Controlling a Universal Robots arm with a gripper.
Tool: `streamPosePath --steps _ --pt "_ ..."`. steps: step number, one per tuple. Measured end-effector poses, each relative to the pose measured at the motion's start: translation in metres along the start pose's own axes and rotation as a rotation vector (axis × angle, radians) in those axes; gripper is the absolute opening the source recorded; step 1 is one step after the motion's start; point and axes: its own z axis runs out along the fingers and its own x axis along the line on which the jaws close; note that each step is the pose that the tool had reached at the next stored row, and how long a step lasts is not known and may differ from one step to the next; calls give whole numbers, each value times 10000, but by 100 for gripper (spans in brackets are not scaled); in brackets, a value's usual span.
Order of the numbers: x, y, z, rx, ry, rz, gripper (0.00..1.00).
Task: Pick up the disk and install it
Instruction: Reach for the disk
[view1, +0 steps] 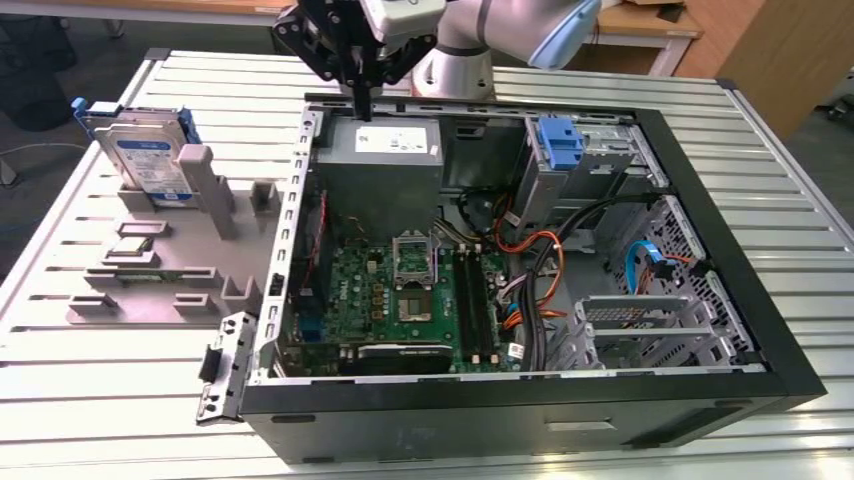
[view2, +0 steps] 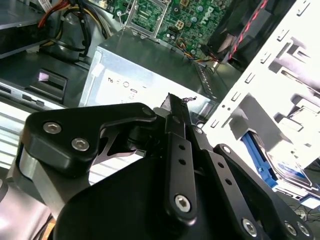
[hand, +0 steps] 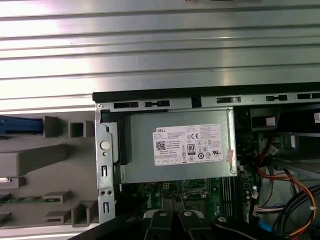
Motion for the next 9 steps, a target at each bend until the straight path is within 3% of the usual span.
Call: streamPosePath --steps 9 --pt "118 -9 -1 0 0 -1 10"
